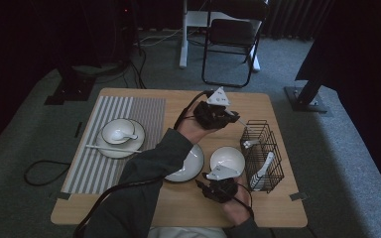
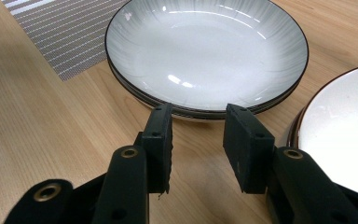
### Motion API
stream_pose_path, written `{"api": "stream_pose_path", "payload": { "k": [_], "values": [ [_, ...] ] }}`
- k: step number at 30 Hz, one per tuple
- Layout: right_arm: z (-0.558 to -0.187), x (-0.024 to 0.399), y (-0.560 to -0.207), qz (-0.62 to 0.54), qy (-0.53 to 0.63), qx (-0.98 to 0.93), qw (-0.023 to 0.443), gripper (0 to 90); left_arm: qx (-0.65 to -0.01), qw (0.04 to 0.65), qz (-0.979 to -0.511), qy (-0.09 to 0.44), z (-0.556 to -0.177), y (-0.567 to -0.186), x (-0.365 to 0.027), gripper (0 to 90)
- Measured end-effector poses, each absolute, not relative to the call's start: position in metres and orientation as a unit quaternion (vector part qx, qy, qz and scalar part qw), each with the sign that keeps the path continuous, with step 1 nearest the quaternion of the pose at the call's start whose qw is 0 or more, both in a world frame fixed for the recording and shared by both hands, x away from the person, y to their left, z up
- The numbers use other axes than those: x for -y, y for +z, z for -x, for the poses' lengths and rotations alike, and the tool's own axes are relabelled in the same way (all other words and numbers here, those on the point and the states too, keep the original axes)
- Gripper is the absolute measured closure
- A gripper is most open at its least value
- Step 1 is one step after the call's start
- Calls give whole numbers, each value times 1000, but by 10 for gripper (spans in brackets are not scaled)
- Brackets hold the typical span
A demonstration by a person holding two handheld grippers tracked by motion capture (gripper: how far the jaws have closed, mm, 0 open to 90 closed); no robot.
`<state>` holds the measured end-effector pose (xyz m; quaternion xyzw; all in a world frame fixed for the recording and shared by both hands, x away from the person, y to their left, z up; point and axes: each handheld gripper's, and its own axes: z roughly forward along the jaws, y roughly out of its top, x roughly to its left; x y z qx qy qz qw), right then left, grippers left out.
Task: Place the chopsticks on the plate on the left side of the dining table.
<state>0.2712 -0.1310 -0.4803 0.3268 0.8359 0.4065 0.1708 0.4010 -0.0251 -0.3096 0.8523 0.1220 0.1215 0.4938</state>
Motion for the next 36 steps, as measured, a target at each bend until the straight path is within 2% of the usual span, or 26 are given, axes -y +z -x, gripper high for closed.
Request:
{"api": "stream_pose_path", "payload": {
  "k": [22, 36],
  "values": [
    [-274, 128, -472, -319, 407, -838, 175, 606, -169, 523, -826, 122, -399, -305, -57, 842],
    [-284, 123, -449, -300, 414, -837, 194, 604, -204, 522, -818, 128, -395, -317, -107, 842]
  ]
}}
